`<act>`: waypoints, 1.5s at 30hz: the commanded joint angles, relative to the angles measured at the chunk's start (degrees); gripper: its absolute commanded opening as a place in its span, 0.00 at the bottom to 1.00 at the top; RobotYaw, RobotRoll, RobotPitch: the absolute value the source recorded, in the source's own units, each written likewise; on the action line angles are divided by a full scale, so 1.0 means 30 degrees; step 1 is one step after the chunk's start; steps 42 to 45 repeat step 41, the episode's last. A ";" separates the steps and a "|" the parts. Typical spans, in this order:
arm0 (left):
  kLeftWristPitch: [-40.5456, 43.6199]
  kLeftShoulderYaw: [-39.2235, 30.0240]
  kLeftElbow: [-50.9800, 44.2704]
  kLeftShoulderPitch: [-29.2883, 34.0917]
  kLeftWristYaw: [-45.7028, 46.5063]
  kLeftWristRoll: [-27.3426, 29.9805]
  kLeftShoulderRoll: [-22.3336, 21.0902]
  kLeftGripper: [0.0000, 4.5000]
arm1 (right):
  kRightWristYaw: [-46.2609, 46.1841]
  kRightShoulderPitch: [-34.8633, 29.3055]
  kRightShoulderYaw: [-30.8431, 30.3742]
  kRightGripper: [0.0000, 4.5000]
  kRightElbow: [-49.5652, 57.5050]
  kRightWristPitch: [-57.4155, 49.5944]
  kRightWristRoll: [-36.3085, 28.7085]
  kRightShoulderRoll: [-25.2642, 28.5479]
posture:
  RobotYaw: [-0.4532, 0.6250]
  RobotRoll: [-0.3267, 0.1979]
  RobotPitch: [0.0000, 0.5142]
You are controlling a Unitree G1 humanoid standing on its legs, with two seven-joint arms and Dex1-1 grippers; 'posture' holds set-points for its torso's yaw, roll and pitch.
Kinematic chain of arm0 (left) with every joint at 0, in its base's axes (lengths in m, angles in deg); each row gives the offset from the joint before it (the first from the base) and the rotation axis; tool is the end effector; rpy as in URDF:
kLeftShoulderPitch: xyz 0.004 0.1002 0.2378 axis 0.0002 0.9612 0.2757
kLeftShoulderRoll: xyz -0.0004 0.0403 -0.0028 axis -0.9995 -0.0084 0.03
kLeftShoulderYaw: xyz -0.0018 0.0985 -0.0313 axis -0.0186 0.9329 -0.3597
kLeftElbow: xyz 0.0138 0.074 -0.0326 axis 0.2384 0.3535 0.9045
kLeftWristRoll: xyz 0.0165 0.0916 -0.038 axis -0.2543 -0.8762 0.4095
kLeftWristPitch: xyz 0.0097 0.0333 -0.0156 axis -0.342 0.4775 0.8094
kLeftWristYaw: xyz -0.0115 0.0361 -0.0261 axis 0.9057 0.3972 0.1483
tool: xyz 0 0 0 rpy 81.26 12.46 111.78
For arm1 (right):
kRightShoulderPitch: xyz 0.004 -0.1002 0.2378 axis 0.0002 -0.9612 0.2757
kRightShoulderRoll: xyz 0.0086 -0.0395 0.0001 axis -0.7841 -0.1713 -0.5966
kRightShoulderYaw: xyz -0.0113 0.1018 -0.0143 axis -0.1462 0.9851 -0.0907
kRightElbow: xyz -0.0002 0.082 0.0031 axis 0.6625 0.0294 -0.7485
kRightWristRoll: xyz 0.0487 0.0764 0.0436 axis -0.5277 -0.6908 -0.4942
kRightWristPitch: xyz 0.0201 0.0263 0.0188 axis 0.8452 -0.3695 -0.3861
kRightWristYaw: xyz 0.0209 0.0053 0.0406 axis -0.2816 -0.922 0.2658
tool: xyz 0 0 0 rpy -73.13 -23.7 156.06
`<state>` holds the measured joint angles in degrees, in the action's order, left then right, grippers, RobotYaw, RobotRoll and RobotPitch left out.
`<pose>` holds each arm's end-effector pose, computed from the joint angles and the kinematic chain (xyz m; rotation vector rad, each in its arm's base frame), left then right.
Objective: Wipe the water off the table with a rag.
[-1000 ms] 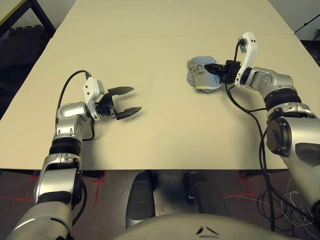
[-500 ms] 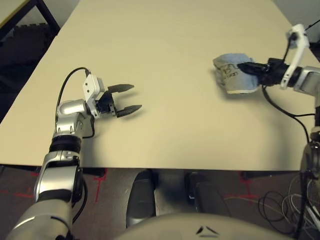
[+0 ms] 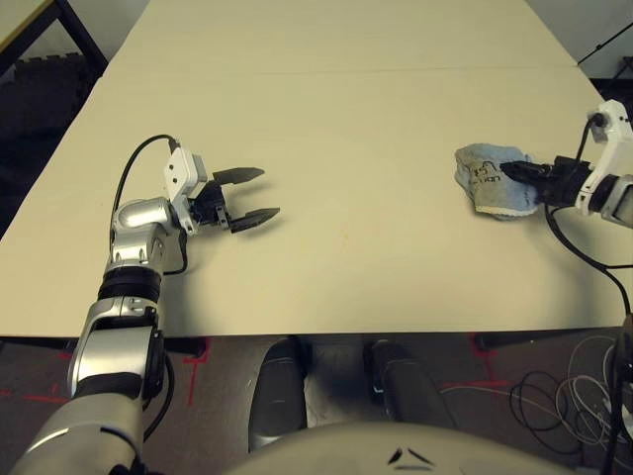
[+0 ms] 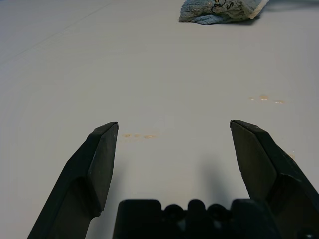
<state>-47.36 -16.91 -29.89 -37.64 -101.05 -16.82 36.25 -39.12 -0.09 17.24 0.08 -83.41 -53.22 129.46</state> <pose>0.3009 0.2872 0.1266 0.2947 -0.0735 -1.1101 0.2854 -0.3297 0.1601 0.1879 0.4379 0.4370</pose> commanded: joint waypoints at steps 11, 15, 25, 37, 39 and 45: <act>0.2672 -0.3857 -0.0205 -0.1268 0.6233 0.1799 0.0274 1.00 | 0.1953 0.1376 0.1482 1.00 -0.0375 0.6100 -0.0240 0.2569 | 0.52 0.62 0.30; 0.3040 -0.4917 0.0376 -0.1820 0.9220 0.1620 0.0053 1.00 | 0.0670 0.2190 0.2270 1.00 -0.2137 0.7908 -0.0136 0.2285 | 0.53 0.62 0.30; 0.1695 -0.6011 0.3583 -0.2293 1.5302 0.0223 -0.0954 1.00 | -0.2263 0.1795 0.3848 1.00 -0.5462 1.2389 -0.0239 0.1091 | 0.54 0.62 0.30; 0.0066 -0.6153 0.5366 -0.2062 1.6643 -0.0233 -0.1162 1.00 | -0.5597 0.0032 0.5553 1.00 -0.7145 1.5697 -0.0651 0.0257 | 0.52 0.62 0.33; -0.0015 -0.6135 0.5547 -0.2150 1.6691 -0.0300 -0.1147 1.00 | -0.5703 0.0011 0.5485 1.00 -0.7146 1.5759 -0.0649 0.0214 | 0.52 0.62 0.33; -0.0073 -0.6104 0.5727 -0.2263 1.6755 -0.0352 -0.1091 1.00 | -0.5790 0.0015 0.5403 1.00 -0.7115 1.5790 -0.0629 0.0159 | 0.52 0.62 0.34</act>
